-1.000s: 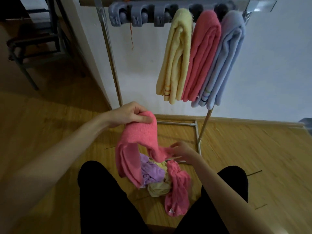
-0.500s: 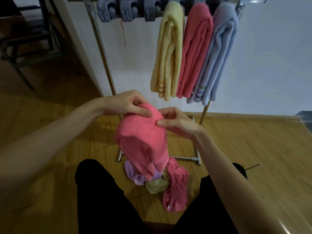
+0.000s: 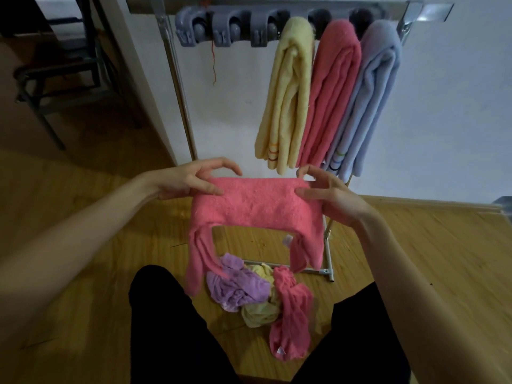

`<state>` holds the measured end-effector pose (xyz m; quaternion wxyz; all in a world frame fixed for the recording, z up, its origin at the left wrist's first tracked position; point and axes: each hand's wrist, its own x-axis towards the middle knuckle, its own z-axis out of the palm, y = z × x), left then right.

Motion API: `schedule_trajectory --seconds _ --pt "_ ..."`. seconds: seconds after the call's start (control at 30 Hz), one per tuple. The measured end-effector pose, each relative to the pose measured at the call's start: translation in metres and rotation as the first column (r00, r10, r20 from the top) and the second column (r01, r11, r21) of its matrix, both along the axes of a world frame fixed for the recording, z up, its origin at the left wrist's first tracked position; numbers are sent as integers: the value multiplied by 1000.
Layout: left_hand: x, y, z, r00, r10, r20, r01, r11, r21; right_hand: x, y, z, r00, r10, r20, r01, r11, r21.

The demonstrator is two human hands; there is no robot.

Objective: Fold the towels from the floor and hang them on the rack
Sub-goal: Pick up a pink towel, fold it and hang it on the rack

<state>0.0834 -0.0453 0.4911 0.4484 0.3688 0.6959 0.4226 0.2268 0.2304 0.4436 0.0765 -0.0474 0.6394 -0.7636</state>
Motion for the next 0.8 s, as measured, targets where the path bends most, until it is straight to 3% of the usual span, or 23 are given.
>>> schedule_trajectory --seconds 0.1,0.2,0.3,0.37,0.47,0.53,0.6,0.7,0.8 --pt "1 -1 13 997 53 48 -57 995 77 -1 4 20 967 242 -75 -234 967 104" --pt "-1 -4 25 1000 3 -2 -3 995 100 -5 3 44 915 393 -94 -334 867 368" --pt "1 -1 38 973 -131 -188 125 991 -46 -10 -4 65 887 461 11 -366 688 626" --pt "3 2 44 908 -263 -327 210 959 -188 -16 -11 68 883 461 90 -355 530 770" --pt "2 2 46 812 -348 -468 185 915 -359 -27 -21 57 934 357 6 -151 379 913" --pt "0 1 42 695 -336 -635 68 911 -407 -32 -28 47 956 267 -118 17 354 935" --pt "-2 0 31 537 -240 -809 -93 936 -339 -35 -34 37 956 178 -235 170 318 933" --pt "2 6 8 302 45 -952 -236 971 -29 -38 -41 22 916 87 -391 348 306 886" --pt "3 16 -8 133 226 -965 -276 944 184 -46 -47 10 847 10 -531 490 371 789"
